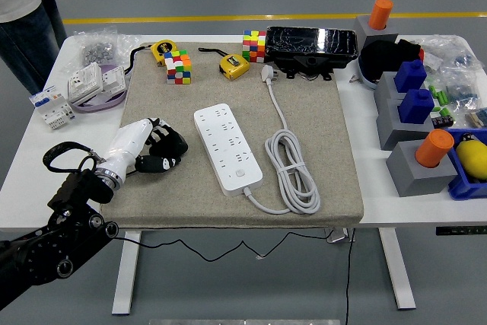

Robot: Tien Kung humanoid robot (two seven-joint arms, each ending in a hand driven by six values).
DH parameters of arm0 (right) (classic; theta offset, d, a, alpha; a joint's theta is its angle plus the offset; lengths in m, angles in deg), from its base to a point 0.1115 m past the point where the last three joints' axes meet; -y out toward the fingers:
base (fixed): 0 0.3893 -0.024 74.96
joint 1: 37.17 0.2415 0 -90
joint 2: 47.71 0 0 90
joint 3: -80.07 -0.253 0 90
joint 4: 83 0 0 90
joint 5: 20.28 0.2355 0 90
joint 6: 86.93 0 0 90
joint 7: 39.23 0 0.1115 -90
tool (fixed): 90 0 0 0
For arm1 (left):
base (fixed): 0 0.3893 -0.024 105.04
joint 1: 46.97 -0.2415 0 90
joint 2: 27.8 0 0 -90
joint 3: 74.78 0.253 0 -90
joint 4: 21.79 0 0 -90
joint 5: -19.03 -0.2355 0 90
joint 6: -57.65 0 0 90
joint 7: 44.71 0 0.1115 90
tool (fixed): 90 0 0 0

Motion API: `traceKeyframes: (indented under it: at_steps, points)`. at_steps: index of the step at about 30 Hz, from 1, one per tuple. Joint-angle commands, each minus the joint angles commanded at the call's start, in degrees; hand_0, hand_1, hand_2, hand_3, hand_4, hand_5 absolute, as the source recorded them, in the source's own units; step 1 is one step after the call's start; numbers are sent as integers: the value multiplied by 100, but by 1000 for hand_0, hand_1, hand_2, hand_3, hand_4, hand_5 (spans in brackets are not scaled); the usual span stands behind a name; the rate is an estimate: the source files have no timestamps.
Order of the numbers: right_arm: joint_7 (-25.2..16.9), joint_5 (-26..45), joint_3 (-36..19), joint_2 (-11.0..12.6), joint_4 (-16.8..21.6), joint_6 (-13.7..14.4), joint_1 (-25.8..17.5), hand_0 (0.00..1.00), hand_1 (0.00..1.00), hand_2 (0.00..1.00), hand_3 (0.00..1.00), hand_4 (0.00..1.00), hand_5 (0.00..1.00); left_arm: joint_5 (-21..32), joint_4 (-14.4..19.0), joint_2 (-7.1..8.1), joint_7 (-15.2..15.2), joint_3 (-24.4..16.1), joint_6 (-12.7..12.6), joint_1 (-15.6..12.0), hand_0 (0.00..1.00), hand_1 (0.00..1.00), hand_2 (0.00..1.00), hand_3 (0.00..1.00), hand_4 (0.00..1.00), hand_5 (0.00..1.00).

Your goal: Put the plug near the board,insert it into the board,press the button,pull the plug out

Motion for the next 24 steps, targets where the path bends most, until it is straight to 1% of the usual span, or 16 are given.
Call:
traceKeyframes:
  at_steps: [3, 4, 10, 14, 17, 24]
  points:
    - [1, -4, 3, 2, 6, -2, -2, 527, 633, 616, 541, 886, 412, 58, 67, 0, -26, 7, 10, 5, 379, 364, 449, 529, 621, 2]
    - [1, -5, 3, 2, 7, -2, -2, 527, 633, 617, 541, 886, 412, 82, 97, 2, -34, 7, 12, 6, 368, 359, 440, 525, 603, 2]
    - [0, -3, 5, 6, 9, -2, 5, 527, 633, 615, 540, 886, 412, 249, 401, 0, -222, 10, -4, 81, 369, 358, 437, 525, 599, 2]
    - [1, -4, 9, 5, 16, -4, 15, 527, 633, 615, 540, 886, 412, 272, 568, -18, -259, 15, 45, 138, 369, 358, 437, 525, 599, 2]
    - [3, -2, 24, 10, 18, -7, 20, 526, 632, 615, 540, 886, 412, 281, 614, -42, -252, 93, 67, 188, 370, 360, 438, 526, 595, 2]
    - [2, 9, 66, 24, 17, -9, 49, 527, 632, 615, 540, 886, 412, 282, 524, -109, -206, 302, 126, 311, 371, 359, 438, 527, 593, 2]
